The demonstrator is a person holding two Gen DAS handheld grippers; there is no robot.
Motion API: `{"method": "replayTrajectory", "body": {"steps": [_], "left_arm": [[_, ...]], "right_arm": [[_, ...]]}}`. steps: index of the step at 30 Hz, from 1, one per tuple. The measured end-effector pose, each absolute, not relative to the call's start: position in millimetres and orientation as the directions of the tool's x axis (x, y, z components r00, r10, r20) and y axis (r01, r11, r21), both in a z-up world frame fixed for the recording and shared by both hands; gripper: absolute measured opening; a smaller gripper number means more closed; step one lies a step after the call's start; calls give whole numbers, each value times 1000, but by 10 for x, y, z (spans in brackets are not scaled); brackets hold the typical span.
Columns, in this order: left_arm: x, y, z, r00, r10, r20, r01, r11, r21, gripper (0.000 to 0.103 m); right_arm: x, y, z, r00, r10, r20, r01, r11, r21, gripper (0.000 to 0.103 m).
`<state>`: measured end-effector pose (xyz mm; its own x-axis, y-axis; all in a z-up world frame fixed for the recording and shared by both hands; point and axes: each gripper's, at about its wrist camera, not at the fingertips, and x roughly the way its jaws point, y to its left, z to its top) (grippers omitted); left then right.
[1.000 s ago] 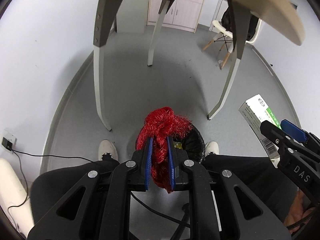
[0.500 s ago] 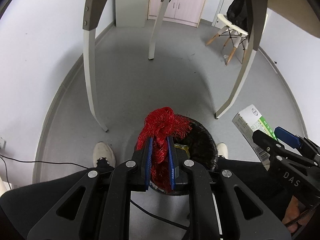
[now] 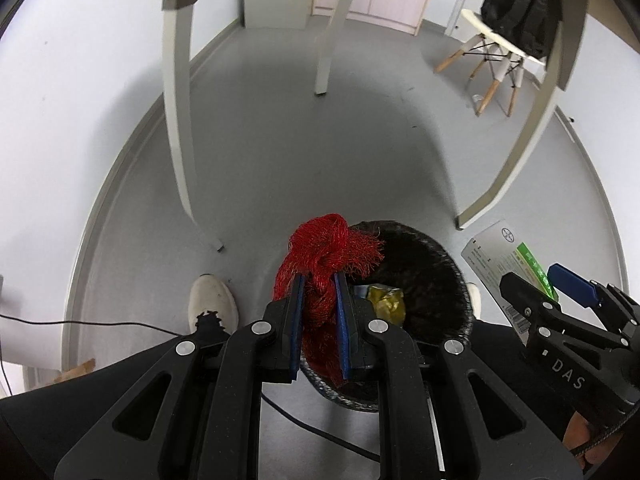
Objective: Collect trash
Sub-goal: 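Open the right tool dropping the medicine box while the left tool releases the red net into the bin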
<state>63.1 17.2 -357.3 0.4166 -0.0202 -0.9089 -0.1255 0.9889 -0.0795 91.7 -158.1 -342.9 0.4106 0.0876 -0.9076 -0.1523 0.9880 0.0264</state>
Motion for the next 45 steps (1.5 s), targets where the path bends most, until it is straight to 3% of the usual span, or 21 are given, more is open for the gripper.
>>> {"method": "replayTrajectory", "body": {"steps": [10, 12, 17, 37, 42, 45], "left_arm": [[636, 355, -3633, 397, 5, -918, -176, 982, -71, 13], [642, 331, -3638, 397, 7, -918, -173, 983, -67, 13], [629, 231, -3666, 393, -11, -919, -153, 985, -77, 14], [638, -646, -3708, 366, -96, -926, -18, 994, -110, 15], [670, -738, -3766, 351, -90, -932, -9, 995, -100, 23], [668, -766, -3789, 347, -76, -935, -8, 996, -84, 34]], "right_arm": [[974, -1331, -3499, 392, 101, -914, -196, 980, 25, 66], [963, -1340, -3485, 388, 111, -915, -202, 979, 34, 79], [913, -1456, -3422, 425, 101, -899, -171, 985, 30, 95], [564, -2490, -3310, 471, 26, -882, -23, 1000, 17, 95], [537, -2612, -3352, 460, 23, -888, -11, 1000, 20, 95], [541, -2623, -3367, 457, 20, -889, -11, 1000, 17, 95]]}}
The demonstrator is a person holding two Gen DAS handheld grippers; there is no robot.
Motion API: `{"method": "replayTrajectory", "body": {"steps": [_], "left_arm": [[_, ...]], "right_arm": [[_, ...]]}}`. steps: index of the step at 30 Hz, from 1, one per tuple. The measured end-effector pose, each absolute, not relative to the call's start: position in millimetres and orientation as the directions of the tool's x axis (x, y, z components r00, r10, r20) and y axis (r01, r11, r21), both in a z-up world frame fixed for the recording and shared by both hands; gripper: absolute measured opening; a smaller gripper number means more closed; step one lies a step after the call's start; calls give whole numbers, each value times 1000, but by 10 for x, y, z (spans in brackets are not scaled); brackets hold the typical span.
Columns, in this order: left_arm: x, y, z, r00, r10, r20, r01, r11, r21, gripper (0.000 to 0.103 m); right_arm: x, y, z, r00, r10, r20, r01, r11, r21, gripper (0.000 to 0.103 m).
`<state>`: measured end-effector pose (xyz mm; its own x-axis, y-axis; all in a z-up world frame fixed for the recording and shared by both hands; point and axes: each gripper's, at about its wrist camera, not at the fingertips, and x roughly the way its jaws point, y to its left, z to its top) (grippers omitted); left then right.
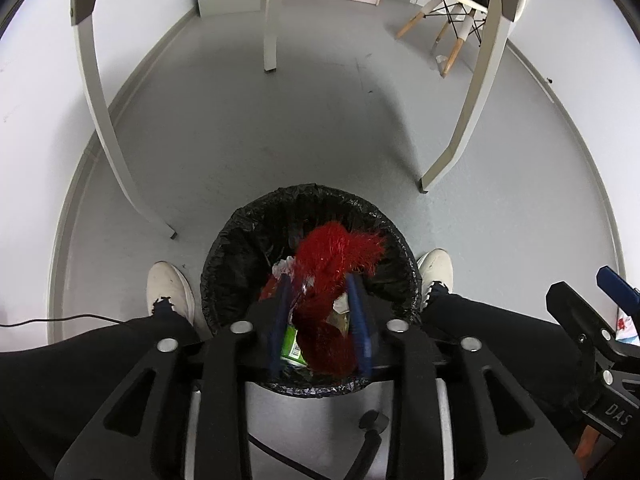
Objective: Collect trash
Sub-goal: 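Open the right tool dropping the medicine box while the left tool releases the red net into the bin, then raise both open tools from the bin back up over the table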
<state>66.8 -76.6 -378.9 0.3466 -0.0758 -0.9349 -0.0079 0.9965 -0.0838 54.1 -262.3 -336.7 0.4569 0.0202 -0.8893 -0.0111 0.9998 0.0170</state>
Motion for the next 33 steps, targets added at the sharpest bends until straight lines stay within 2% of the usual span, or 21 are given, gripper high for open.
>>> {"method": "replayTrajectory", "body": {"steps": [3, 5, 16, 20, 33], "left_arm": [[668, -747, -3789, 344, -68, -936, -20, 997, -80, 46], [661, -726, -3777, 348, -63, -935, -30, 996, -78, 58], [583, -633, -3690, 353, -51, -934, -45, 996, -71, 89], [558, -526, -3561, 375, -49, -926, -56, 996, -75, 97], [270, -189, -2936, 441, -14, -897, -96, 993, -62, 97]], "right_arm": [[546, -2623, -3372, 455, 19, -890, -13, 1000, 15, 95], [551, -2612, -3364, 455, 20, -890, -15, 1000, 15, 95], [558, -2543, -3370, 447, 19, -894, -30, 1000, 6, 95], [534, -2517, -3327, 455, 19, -890, -41, 999, 1, 95], [366, -2400, -2809, 514, 46, -857, -63, 998, 16, 95]]}}
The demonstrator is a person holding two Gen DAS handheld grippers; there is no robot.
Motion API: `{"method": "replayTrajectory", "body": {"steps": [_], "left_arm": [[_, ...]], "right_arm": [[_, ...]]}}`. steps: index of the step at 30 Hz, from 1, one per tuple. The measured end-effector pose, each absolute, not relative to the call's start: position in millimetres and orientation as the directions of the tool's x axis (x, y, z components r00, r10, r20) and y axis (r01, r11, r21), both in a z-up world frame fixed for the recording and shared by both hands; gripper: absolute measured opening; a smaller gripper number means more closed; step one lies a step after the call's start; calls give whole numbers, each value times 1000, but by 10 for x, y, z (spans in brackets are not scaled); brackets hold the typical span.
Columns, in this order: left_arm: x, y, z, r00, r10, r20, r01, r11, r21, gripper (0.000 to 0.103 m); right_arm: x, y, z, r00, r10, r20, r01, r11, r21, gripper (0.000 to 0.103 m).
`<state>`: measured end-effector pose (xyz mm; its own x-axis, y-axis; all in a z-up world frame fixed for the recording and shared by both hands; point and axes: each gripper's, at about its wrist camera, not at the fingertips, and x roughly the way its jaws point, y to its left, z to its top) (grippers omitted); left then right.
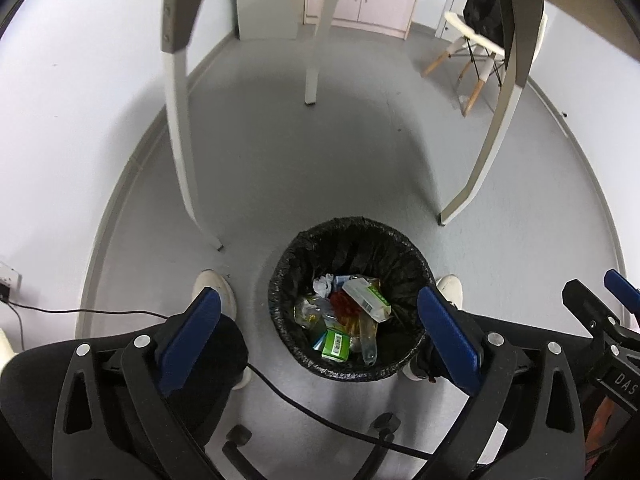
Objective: Collect trash
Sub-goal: 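Raise both open tools from the bin back up over the table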
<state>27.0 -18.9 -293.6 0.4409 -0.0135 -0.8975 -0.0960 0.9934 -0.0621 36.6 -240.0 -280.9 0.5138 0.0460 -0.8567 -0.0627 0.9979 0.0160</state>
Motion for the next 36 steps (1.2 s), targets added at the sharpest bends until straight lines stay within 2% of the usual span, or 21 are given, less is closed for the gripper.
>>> {"method": "replayTrajectory", "body": {"steps": [8, 22, 36], "left_arm": [[-59, -50, -2350, 508, -24, -861, -109, 990, -92, 97], [-604, 59, -1151, 647, -23, -762, -108, 987, -122, 97], [-512, 95, -286, 708, -6, -706, -63, 995, -72, 97]], "right_arm": [[93, -2244, -2257, 580, 56, -813, -81, 997, 10, 95], [-508, -2159, -911, 752, 85, -654, -92, 995, 23, 95], [-475, -2205, 63, 814, 90, -573, -101, 995, 13, 95]]}}
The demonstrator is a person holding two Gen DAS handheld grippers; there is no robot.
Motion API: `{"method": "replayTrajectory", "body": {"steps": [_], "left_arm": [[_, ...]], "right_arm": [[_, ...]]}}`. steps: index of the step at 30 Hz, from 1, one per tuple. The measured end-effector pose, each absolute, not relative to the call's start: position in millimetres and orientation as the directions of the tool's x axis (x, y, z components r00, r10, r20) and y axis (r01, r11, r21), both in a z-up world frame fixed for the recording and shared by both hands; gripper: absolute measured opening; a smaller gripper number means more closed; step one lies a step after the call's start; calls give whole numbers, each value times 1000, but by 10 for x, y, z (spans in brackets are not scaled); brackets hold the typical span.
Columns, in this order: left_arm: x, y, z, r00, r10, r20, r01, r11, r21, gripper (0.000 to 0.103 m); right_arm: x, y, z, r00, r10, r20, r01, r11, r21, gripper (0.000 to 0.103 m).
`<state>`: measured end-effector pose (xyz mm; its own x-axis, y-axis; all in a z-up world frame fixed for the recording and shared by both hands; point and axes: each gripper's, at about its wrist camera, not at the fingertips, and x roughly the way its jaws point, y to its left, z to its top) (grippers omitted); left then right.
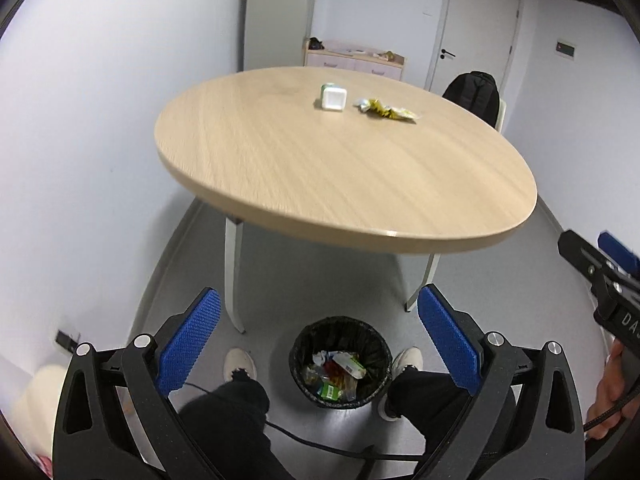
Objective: Collect trash
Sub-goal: 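Raise both open tools from the bin back up over the table, then grasp the white pill bottle with the left tool while the right tool grasps the yellow snack wrapper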
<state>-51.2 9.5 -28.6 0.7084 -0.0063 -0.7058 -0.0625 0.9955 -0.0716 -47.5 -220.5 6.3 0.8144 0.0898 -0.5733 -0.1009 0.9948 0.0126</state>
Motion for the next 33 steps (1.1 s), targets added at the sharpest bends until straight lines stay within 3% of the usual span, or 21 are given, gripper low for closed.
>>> {"method": "replayTrajectory", "body": {"steps": [10, 33], "left_arm": [[163, 163, -38, 694, 8, -720, -75, 995, -62, 97], [2221, 523, -65, 651, 33, -759, -146, 986, -81, 97]], "right_arm": [[104, -2145, 363, 802, 94, -590, -131, 991, -20, 95], [2383, -1729, 283, 692, 184, -699, -231, 973, 28, 94]]}}
